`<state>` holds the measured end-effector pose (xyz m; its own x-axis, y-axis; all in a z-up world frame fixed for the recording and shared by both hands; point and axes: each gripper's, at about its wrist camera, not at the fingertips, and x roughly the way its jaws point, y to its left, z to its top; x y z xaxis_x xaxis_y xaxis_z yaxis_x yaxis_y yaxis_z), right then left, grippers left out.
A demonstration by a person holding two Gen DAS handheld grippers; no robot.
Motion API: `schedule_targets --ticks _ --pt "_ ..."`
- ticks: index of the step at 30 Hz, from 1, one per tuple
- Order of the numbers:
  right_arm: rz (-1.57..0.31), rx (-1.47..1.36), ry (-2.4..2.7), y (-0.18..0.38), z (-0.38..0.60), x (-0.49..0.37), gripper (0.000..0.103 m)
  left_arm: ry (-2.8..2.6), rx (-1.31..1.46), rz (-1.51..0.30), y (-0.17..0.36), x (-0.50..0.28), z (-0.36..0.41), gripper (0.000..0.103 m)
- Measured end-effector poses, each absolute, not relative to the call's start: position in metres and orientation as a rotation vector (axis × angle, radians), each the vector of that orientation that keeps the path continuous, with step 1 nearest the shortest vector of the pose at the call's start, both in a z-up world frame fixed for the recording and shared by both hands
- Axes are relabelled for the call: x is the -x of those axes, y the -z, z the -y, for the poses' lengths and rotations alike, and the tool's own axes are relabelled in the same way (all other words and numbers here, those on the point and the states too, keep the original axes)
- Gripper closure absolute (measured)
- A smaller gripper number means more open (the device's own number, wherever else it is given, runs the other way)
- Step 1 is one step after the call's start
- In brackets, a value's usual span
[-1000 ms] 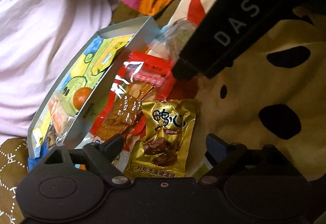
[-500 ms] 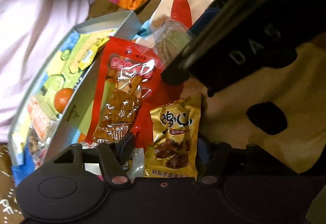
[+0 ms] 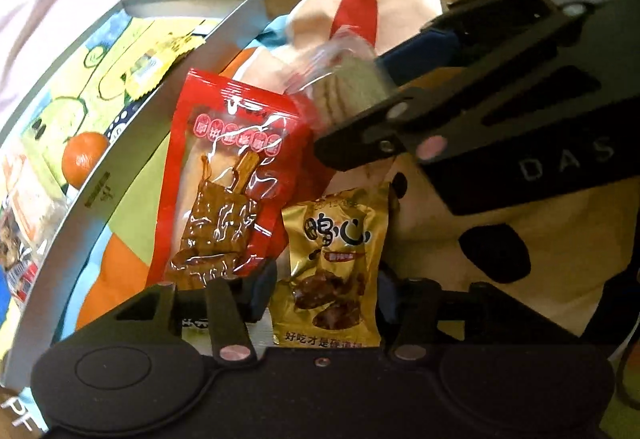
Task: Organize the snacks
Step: 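Grasp the gold duck-snack packet with left gripper while right grasps the green biscuit bag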
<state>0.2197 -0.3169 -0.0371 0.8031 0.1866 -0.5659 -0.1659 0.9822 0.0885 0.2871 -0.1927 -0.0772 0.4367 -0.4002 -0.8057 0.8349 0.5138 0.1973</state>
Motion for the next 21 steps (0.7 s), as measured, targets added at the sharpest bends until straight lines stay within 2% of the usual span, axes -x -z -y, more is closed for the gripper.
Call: schedule_targets --ticks 11,12,13,21 --pt "-0.600 -0.034 -0.188 0.036 0.318 -0.220 0.050 0.719 -0.481 -0.774 0.071 -0.274 0.176 0.057" --pt "-0.597 -0.035 -0.187 0.035 0.318 -0.220 0.050 0.695 -0.461 -0.765 0.070 -0.269 0.173 0.059" --pt "-0.593 -0.035 -0.185 0.035 0.318 -0.220 0.050 0.675 -0.445 -0.754 0.068 -0.265 0.169 0.065" --pt "-0.562 -0.027 -0.181 0.032 0.314 -0.217 0.050 0.593 -0.354 -0.764 0.064 -0.248 0.152 0.065"
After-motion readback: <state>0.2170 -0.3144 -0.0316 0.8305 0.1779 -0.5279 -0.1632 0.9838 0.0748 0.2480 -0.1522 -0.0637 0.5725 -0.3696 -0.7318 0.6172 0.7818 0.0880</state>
